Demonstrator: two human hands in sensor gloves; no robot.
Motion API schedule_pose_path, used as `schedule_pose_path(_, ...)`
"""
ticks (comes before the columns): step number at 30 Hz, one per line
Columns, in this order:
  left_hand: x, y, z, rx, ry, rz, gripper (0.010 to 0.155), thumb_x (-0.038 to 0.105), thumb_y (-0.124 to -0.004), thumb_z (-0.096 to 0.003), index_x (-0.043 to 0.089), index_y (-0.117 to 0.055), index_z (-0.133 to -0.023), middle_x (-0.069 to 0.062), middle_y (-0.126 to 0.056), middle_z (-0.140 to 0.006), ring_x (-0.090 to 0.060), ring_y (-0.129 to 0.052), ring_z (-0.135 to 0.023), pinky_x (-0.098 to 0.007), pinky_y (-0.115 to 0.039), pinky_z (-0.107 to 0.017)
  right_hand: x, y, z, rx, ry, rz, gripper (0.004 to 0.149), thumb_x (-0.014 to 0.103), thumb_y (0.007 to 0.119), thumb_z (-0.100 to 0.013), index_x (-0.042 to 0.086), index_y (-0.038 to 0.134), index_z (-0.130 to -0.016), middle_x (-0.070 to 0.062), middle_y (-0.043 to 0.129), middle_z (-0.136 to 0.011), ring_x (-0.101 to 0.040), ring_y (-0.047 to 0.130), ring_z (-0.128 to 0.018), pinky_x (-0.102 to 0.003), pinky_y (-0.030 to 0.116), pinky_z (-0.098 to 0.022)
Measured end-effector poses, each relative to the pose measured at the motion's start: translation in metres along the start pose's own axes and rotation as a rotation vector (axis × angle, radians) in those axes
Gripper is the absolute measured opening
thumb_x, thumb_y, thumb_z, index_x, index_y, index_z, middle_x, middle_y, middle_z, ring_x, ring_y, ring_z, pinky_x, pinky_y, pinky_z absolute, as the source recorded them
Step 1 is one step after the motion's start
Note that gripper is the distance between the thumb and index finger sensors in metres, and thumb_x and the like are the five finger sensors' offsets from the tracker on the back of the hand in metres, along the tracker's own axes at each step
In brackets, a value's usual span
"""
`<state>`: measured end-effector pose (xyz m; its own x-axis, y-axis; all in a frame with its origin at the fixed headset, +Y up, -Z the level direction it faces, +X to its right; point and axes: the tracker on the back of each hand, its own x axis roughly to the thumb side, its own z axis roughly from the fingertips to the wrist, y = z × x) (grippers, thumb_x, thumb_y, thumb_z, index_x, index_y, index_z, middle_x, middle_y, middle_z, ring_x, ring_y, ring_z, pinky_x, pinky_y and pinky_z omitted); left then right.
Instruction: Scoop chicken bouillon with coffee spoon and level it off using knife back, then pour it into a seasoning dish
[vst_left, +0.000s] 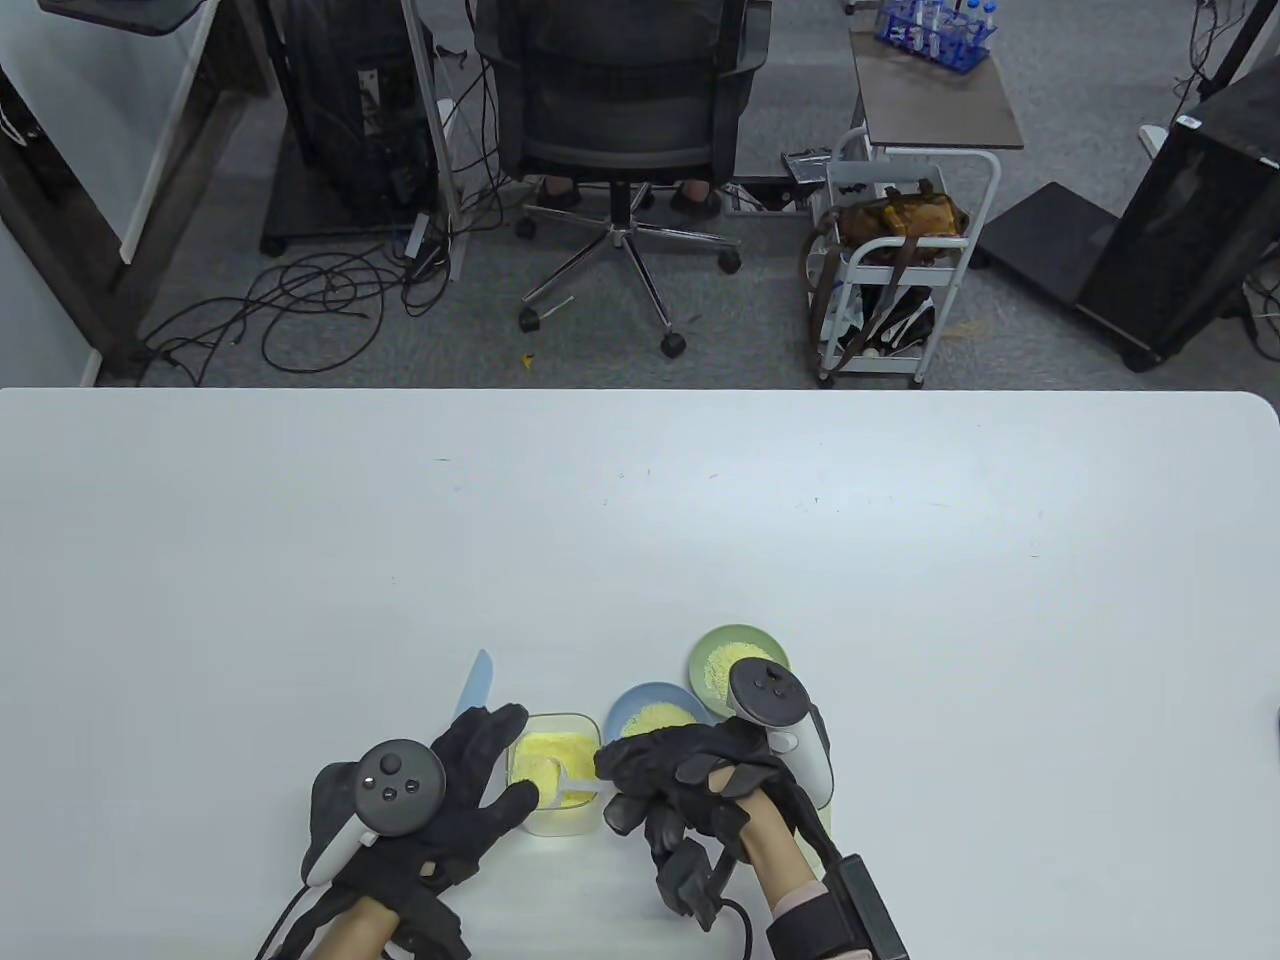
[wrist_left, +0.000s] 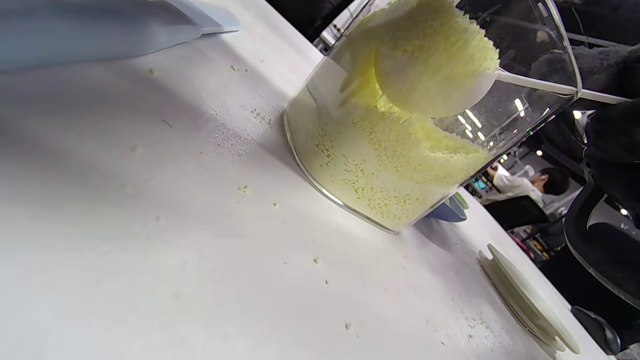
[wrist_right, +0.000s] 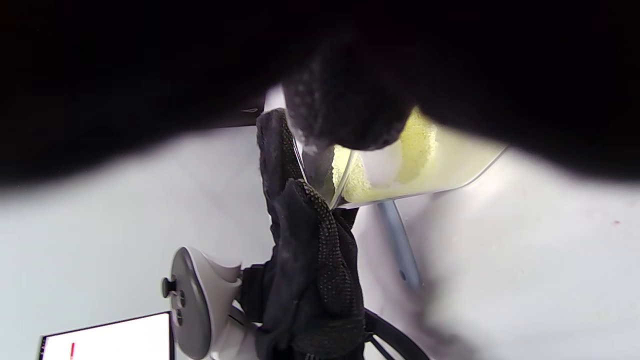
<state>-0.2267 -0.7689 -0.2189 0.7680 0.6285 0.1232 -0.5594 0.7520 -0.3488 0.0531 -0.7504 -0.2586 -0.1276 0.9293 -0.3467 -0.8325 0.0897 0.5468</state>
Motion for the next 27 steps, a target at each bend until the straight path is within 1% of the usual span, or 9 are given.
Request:
schedule_pose_path(9,-0.001,0.001,0.0,0.001,-0.014,0.024,0.08,0.073,-0.057,-0.0433,0.046,-0.024,-0.111,-0.018,-0.027,-0.12,-0.044,-0.034,-0.113,-0.065,-0.035,-0.076,-0.007,-0.012,0.015,-0.022,-0.072,-0.086,0.04,0.011,0.076,-0.04,-0.01,0.071,-0.074,-0.033,0.092,-0.035,0.001,0.096,0.008,-0.03,0.093,0.004)
schedule_pose_path(11,-0.004,0.006,0.001,-0.014,-0.023,0.127,0.083,0.075,-0.052,-0.0436,0.041,-0.021,-0.112,-0.019,-0.023,-0.12,-0.045,-0.031,-0.112,-0.066,-0.034,-0.075,-0.004,-0.013,0.018,-0.025,-0.097,-0.091,0.04,0.011,0.076,-0.04,-0.01,0.071,-0.074,-0.033,0.092,-0.035,0.001,0.096,0.008,-0.03,0.093,0.004)
schedule_pose_path(15,-0.01,0.02,0.005,0.083,-0.008,0.229,0.079,0.069,-0.056,-0.0466,0.038,-0.026,-0.113,-0.02,-0.027,-0.119,-0.046,-0.035,-0.111,-0.066,-0.034,-0.075,-0.002,-0.014,0.022,-0.029,-0.115,-0.092,0.04,0.011,0.076,-0.04,-0.01,0.071,-0.074,-0.033,0.092,-0.035,0.002,0.097,0.007,-0.03,0.093,0.004)
schedule_pose_path(16,-0.012,0.024,0.007,0.119,0.016,0.208,0.077,0.066,-0.059,-0.0484,0.035,-0.029,-0.113,-0.022,-0.032,-0.118,-0.044,-0.045,-0.108,-0.065,-0.037,-0.075,-0.002,-0.014,0.022,-0.029,-0.117,-0.091,0.04,0.011,0.076,-0.04,-0.01,0.071,-0.074,-0.033,0.092,-0.035,0.002,0.097,0.007,-0.03,0.093,0.004)
schedule_pose_path(17,-0.013,0.027,0.009,0.155,0.051,0.167,0.076,0.062,-0.062,-0.0494,0.029,-0.034,-0.112,-0.026,-0.045,-0.113,-0.038,-0.066,-0.095,-0.061,-0.044,-0.073,-0.002,-0.013,0.022,-0.03,-0.118,-0.092,0.04,0.011,0.076,-0.04,-0.01,0.071,-0.074,-0.033,0.092,-0.035,0.002,0.097,0.007,-0.03,0.093,0.004)
schedule_pose_path(18,-0.015,0.031,0.01,0.189,0.089,0.115,0.074,0.057,-0.064,-0.0507,0.02,-0.042,-0.111,-0.026,-0.061,-0.104,-0.032,-0.079,-0.08,-0.058,-0.054,-0.068,-0.003,-0.013,0.023,-0.031,-0.119,-0.095,0.04,0.011,0.076,-0.04,-0.01,0.071,-0.074,-0.033,0.092,-0.036,0.002,0.097,0.007,-0.03,0.093,0.004)
schedule_pose_path(21,-0.019,0.036,0.012,0.184,0.231,-0.077,0.064,0.046,-0.07,-0.0515,0.013,-0.057,-0.105,-0.024,-0.072,-0.095,-0.028,-0.085,-0.069,-0.055,-0.061,-0.064,-0.004,-0.012,0.023,-0.032,-0.124,-0.102,0.04,0.011,0.076,-0.04,-0.01,0.071,-0.074,-0.033,0.092,-0.036,0.002,0.097,0.007,-0.03,0.093,0.003)
schedule_pose_path(24,-0.021,0.037,0.011,0.143,0.35,-0.225,0.064,0.045,-0.076,-0.0499,0.011,-0.06,-0.102,-0.022,-0.078,-0.089,-0.024,-0.088,-0.062,-0.053,-0.065,-0.06,-0.004,-0.012,0.023,-0.032,-0.127,-0.102,0.04,0.011,0.076,-0.041,-0.01,0.071,-0.074,-0.033,0.092,-0.036,0.002,0.097,0.007,-0.03,0.093,0.003)
schedule_pose_path(27,-0.024,0.035,0.009,0.092,0.416,-0.3,0.066,0.048,-0.08,-0.0468,0.009,-0.065,-0.098,-0.02,-0.084,-0.08,-0.02,-0.089,-0.052,-0.051,-0.069,-0.055,-0.004,-0.011,0.024,-0.032,-0.131,-0.1,0.04,0.011,0.076,-0.041,-0.01,0.071,-0.074,-0.033,0.092,-0.036,0.002,0.097,0.007,-0.029,0.093,0.003)
